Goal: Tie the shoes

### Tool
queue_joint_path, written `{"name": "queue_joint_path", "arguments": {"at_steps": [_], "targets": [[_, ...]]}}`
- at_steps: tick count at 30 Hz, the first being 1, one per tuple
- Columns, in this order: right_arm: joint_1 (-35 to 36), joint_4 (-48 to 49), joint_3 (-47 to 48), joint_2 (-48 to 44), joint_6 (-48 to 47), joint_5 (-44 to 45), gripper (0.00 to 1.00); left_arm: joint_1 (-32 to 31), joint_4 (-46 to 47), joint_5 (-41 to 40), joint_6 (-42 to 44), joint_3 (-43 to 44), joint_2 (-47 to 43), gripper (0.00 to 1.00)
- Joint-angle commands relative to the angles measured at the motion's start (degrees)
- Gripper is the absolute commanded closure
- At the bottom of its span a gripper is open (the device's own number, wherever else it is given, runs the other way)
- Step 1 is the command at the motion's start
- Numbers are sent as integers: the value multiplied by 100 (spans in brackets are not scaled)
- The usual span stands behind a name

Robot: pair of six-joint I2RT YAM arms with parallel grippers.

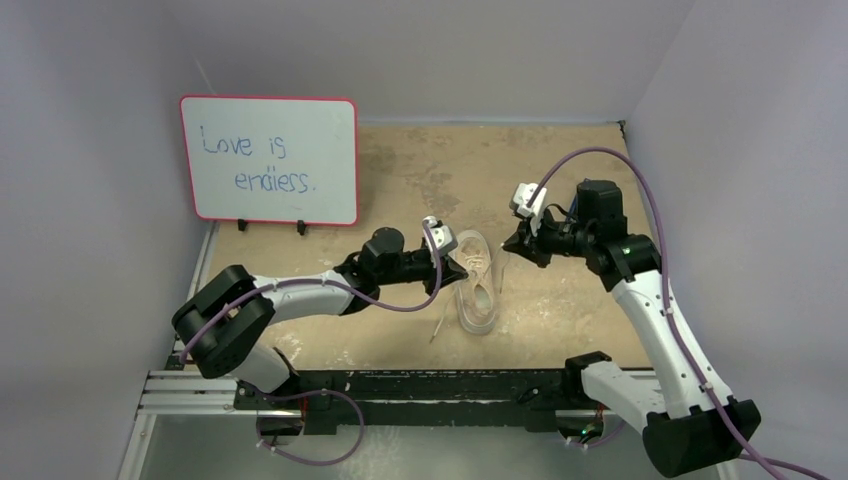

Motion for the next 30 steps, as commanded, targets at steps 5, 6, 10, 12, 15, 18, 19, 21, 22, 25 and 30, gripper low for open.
{"name": "queue_joint_path", "arguments": {"at_steps": [5, 6, 10, 12, 15, 18, 19, 21, 22, 25, 30], "targets": [[2, -25, 186, 148, 46, -743, 100, -28, 466, 42, 334, 462, 313, 100], [7, -53, 222, 187, 12, -781, 100, -40, 489, 87, 322, 516, 370, 100], [7, -47, 327, 249, -12, -897, 100, -81, 581, 215, 279, 711, 592, 100], [9, -68, 361, 274, -25, -937, 100, -93, 663, 246, 239, 768, 683, 100], [2, -20, 358, 286, -5, -890, 100, -107, 725, 336, 196, 869, 787, 100], [2, 100, 362, 294, 44, -902, 100, -115, 725, 367, 193, 893, 845, 100], [3, 117, 376, 309, 54, -920, 100, -113, 732, 386, 199, 894, 874, 100], [2, 83, 406, 347, 21, -931, 100, -114, 734, 385, 196, 927, 946, 100], [6, 63, 416, 364, -10, -928, 100, -125, 738, 366, 202, 946, 968, 100], [1, 26, 423, 380, -70, -902, 100, -121, 777, 347, 197, 973, 1032, 100], [2, 50, 460, 422, -84, -902, 100, -148, 969, 437, 61, 1003, 1131, 100]]}}
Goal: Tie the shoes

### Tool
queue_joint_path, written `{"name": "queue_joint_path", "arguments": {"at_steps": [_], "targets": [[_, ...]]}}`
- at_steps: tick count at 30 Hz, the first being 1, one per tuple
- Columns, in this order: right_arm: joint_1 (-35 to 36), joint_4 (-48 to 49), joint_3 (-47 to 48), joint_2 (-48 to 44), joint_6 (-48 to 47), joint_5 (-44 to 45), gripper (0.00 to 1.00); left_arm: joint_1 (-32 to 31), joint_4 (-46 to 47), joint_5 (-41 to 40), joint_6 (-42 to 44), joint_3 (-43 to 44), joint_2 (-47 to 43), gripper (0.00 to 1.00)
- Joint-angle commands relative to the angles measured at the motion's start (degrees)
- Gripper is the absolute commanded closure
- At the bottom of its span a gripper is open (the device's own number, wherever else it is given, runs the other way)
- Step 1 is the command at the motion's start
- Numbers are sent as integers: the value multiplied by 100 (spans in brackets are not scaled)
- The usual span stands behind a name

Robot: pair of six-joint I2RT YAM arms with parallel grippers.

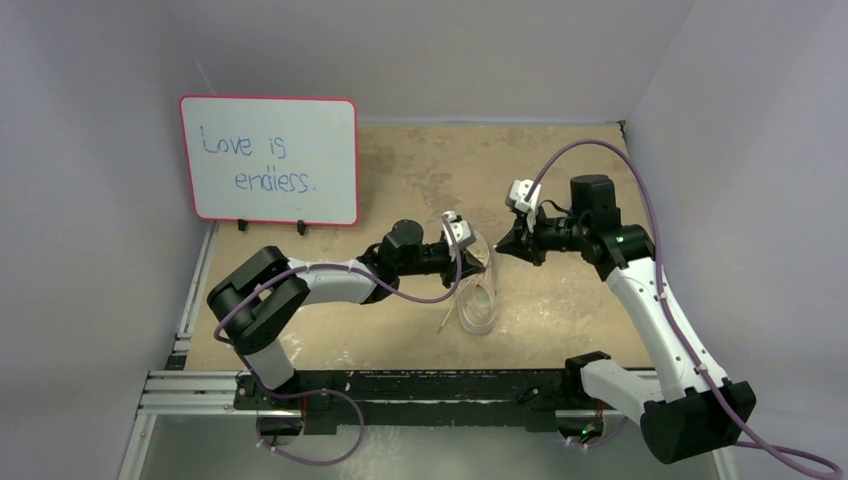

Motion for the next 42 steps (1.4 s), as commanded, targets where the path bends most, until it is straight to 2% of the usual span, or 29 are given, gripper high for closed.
{"name": "queue_joint_path", "arguments": {"at_steps": [1, 30, 36, 42], "targets": [[-1, 129, 333, 37, -80, -233, 100, -67, 562, 243, -121, 229, 76, 99], [6, -38, 409, 29, -197, -375, 100, -112, 954, -120, -347, 461, 544, 88], [0, -68, 426, 40, -235, -381, 100, -106, 929, -143, -356, 483, 588, 100], [0, -299, 465, -8, -191, 57, 100, -110, 844, -251, -479, 435, 440, 100]]}}
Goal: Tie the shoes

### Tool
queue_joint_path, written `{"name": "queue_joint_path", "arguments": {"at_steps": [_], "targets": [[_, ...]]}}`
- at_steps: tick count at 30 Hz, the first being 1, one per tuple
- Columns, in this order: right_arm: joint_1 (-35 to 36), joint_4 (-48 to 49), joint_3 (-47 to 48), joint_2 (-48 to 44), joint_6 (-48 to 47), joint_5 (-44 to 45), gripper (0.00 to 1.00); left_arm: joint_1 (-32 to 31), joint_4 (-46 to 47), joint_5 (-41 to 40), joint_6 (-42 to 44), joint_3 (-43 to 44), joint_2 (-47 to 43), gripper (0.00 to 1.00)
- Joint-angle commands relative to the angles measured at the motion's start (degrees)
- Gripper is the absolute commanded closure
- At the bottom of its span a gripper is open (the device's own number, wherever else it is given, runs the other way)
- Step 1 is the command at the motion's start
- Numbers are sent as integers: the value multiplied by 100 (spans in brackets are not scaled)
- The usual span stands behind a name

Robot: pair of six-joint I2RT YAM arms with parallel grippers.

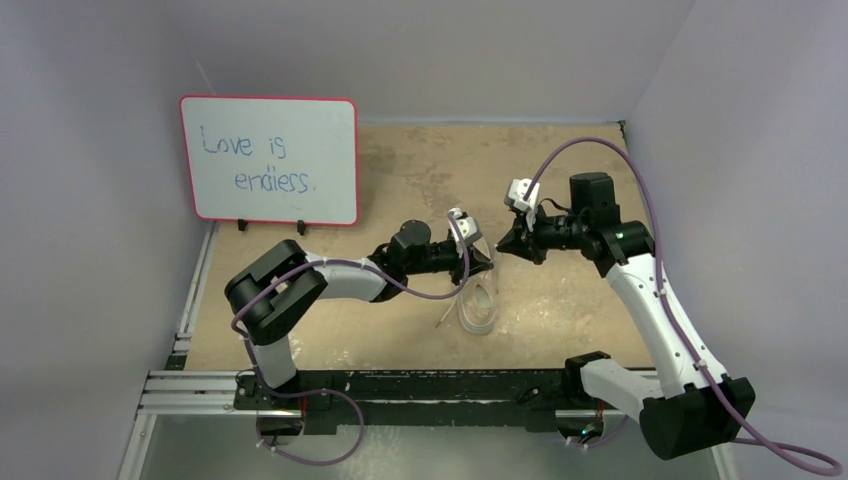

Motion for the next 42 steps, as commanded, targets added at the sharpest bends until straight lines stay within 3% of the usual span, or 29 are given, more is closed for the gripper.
{"name": "queue_joint_path", "arguments": {"at_steps": [1, 11, 14, 20, 24, 28, 31, 34, 36, 38, 42], "targets": [[4, -255, 347, -135, 8, 61, 100, -34, 246, -138, -127, 121, -163, 100], [1, -391, 587, -223, 399, 655, 100, -30, -51, -417, -114, -184, -608, 100], [4, -236, 510, -251, 44, 753, 100, -34, -20, -372, -206, -235, -623, 100], [74, 816, 357, 104, -1064, 589, 95, -41, 210, -340, -477, -365, -667, 100], [206, 1675, 377, 790, -1185, 203, 97, -42, 333, -423, -553, -475, -721, 100], [822, 3966, -260, 1011, -120, 101, 99, -42, 612, -571, -669, -686, -822, 100], [1097, 6254, -917, 1075, 2037, 336, 99, -40, 821, -742, -747, -877, -913, 100], [1295, 7321, -1458, 1102, 4119, 917, 100, -43, 1002, -808, -783, -1014, -966, 100], [1478, 7384, -1812, 977, 5397, 1413, 96, -42, 1009, -791, -784, -1037, -971, 100], [1644, 6553, -1947, 802, 6455, 2146, 84, -39, 1029, -803, -784, -1080, -996, 100], [1652, 4597, -1751, 748, 6686, 2443, 65, -43, 1080, -843, -807, -1183, -1054, 100]]}}
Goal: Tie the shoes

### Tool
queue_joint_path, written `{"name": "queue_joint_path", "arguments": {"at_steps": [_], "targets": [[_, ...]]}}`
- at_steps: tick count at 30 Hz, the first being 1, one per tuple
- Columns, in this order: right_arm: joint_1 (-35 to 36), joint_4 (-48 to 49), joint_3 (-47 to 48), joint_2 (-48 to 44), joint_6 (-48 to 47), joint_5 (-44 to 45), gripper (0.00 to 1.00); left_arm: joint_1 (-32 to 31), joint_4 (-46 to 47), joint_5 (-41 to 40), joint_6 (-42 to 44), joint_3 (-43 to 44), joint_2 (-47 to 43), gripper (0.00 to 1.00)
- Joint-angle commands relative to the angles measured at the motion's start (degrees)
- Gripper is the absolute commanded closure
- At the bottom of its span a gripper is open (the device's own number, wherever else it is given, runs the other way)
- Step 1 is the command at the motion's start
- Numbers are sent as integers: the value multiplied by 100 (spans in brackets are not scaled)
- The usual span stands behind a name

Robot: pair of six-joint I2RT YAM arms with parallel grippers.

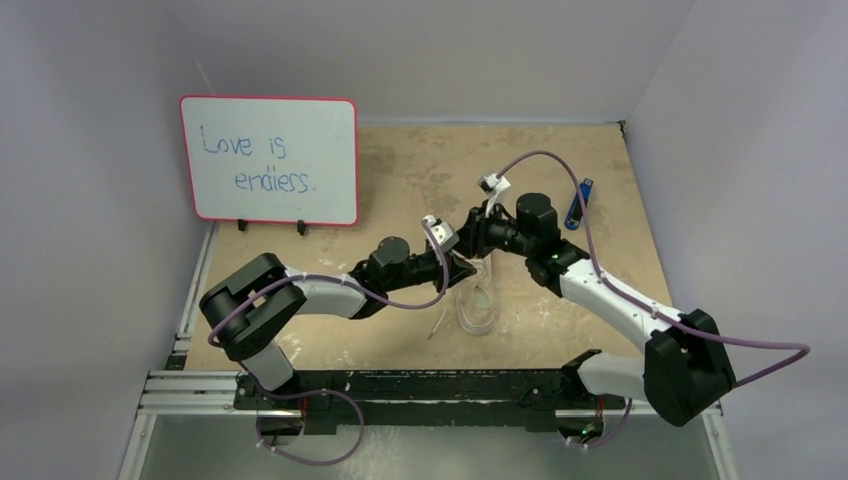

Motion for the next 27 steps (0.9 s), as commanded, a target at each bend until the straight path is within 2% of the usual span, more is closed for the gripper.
{"name": "queue_joint_path", "arguments": {"at_steps": [1, 2, 6, 8, 11, 14, 17, 20, 27], "targets": [[46, -1326, 329, -233, 1266, 508, 65, -15, 535, -14, -120, -72, -298, 100], [51, -1597, 532, -239, 1139, 363, 65, -21, 536, -9, -136, -62, -291, 100], [-127, -3529, 1503, -268, 526, 1136, 40, -20, 391, 31, -136, -28, -289, 100], [-390, -4379, 1932, -162, 178, 1295, 36, -19, 258, 25, -100, 7, -302, 100], [-1205, -4978, 2014, -153, -37, 524, 35, -14, -58, 5, 42, 105, -328, 100], [-1670, -4938, 1680, -486, -745, -341, 37, -19, -214, 25, 85, 171, -333, 100], [-1688, -4804, 1265, -750, -1600, -1133, 36, -20, -275, 78, 77, 204, -320, 100], [-1686, -4495, 942, -851, -2184, -1458, 40, -21, -355, 101, 82, 246, -319, 100], [-1672, -4175, 578, -486, -2288, -1980, 43, -10, -715, 125, 335, 445, -320, 100]]}}
